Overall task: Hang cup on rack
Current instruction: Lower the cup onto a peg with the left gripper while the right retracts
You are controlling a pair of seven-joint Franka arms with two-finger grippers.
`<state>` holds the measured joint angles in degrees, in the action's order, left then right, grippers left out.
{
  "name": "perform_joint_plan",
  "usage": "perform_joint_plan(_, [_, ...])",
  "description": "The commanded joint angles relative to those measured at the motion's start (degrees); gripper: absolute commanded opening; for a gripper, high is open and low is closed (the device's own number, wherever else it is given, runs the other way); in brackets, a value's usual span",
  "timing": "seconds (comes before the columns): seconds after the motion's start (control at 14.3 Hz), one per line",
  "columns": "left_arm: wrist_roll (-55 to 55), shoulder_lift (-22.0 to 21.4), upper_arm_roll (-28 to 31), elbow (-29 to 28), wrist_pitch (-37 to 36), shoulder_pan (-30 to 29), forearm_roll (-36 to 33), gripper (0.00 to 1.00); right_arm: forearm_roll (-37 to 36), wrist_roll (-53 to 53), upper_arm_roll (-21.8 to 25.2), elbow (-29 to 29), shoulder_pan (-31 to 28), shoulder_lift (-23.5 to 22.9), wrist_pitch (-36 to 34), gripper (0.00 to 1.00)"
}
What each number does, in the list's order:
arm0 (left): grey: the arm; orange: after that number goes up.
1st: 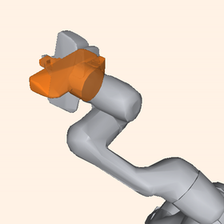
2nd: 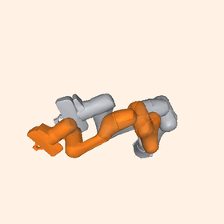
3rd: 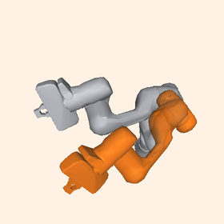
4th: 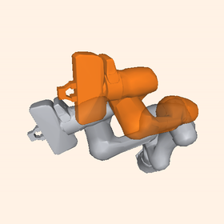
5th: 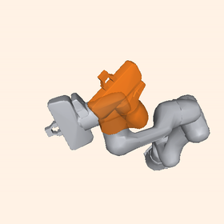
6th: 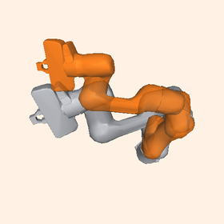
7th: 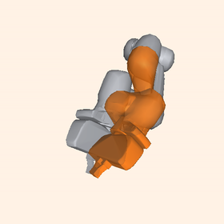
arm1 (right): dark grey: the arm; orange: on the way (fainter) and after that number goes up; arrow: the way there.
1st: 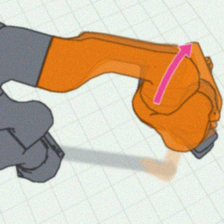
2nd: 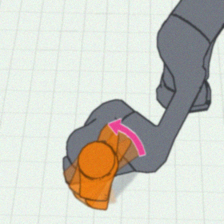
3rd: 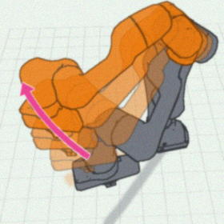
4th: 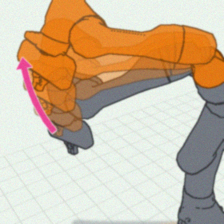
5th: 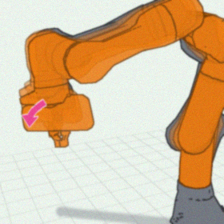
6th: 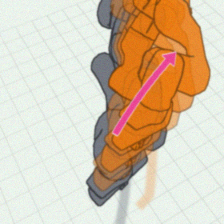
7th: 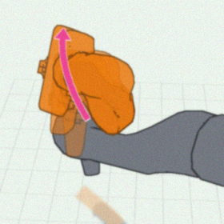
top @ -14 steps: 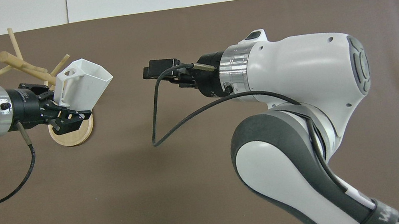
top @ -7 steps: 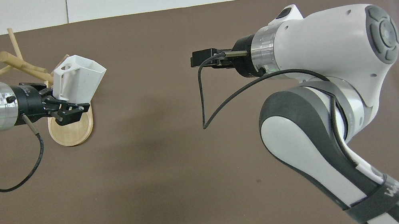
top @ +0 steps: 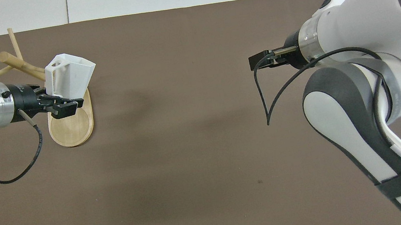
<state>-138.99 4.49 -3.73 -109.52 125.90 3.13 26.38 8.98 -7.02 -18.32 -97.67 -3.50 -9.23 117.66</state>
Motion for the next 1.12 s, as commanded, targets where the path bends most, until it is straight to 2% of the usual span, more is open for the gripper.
perform_joint_plan(0.0, [-3.0,0.0,-0.1,-0.2,1.1,-0.7,-0.8,0.00,-4.0,3.7,2.3,-1.6,-0.4,2.1,-3.1,1.00])
perform_joint_plan(0.35, [-8.0,0.7,-0.2,-0.3,3.6,-1.4,-0.7,0.00,-7.4,8.2,6.5,-1.5,-0.4,4.2,-8.3,1.00])
perform_joint_plan(0.91, [-13.8,0.8,-0.2,-2.2,8.5,-1.5,-0.6,0.00,-7.6,9.4,13.0,-1.2,-0.4,7.0,-14.4,1.00])
perform_joint_plan(1.05, [-15.1,0.4,-0.2,-4.2,10.2,-1.3,-0.6,0.00,-7.7,9.4,14.8,-1.2,-0.4,7.7,-15.0,1.00])
